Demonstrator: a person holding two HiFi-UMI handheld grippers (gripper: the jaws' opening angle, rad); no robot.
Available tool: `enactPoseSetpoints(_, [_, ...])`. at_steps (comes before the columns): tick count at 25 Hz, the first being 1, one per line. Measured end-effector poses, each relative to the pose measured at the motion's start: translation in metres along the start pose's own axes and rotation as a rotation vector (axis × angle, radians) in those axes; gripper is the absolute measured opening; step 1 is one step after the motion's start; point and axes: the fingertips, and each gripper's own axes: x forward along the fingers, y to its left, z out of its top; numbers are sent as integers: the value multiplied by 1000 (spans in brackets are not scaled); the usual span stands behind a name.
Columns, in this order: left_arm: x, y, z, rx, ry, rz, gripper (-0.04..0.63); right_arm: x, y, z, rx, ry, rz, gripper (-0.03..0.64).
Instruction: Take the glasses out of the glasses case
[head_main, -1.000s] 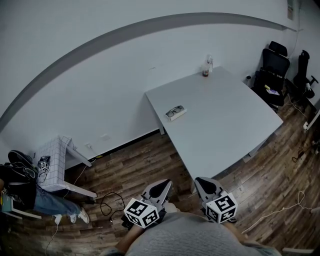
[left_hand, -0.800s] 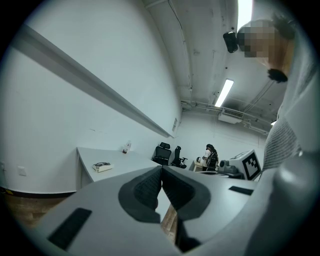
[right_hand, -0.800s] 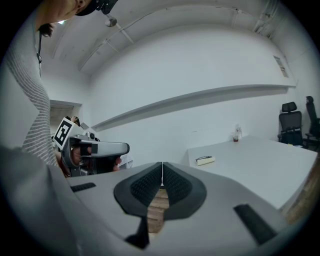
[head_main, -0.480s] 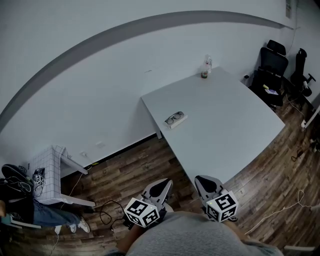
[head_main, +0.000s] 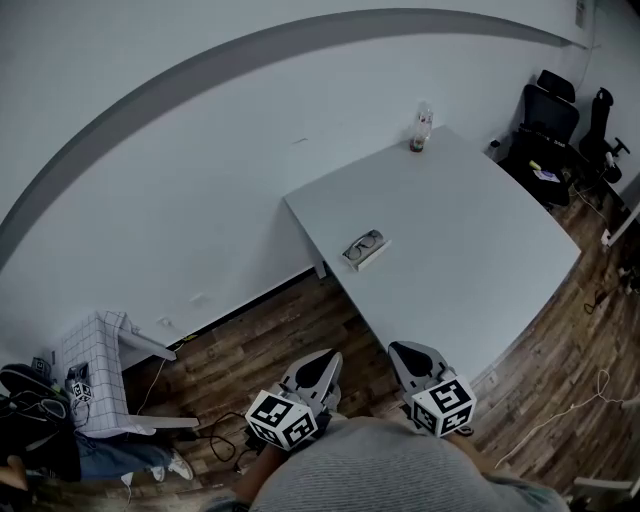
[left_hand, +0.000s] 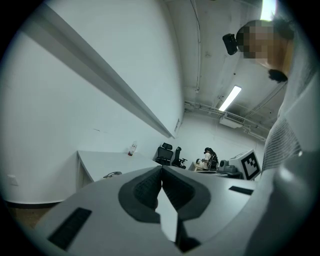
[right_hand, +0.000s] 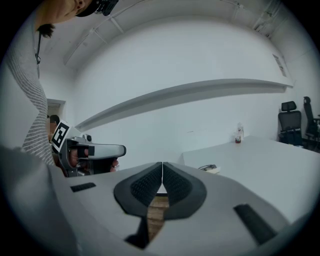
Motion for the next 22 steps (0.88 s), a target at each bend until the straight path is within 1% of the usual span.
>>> enactPoseSetpoints(9, [10,90,46,-14,10,-40,12,87,7,33,8,-4,-62,14])
enactPoseSetpoints(14, [17,129,62,-3,33,-87,12,123,6,45,12,-47,-120,14])
enactPoseSetpoints(18, [29,148,67,-2,56,-124,12,138,2,44,27,-45,-167,14])
enactPoseSetpoints(22, [45,147,69,-10,59,-170,12,141,-4,42,35,-37,-196,14])
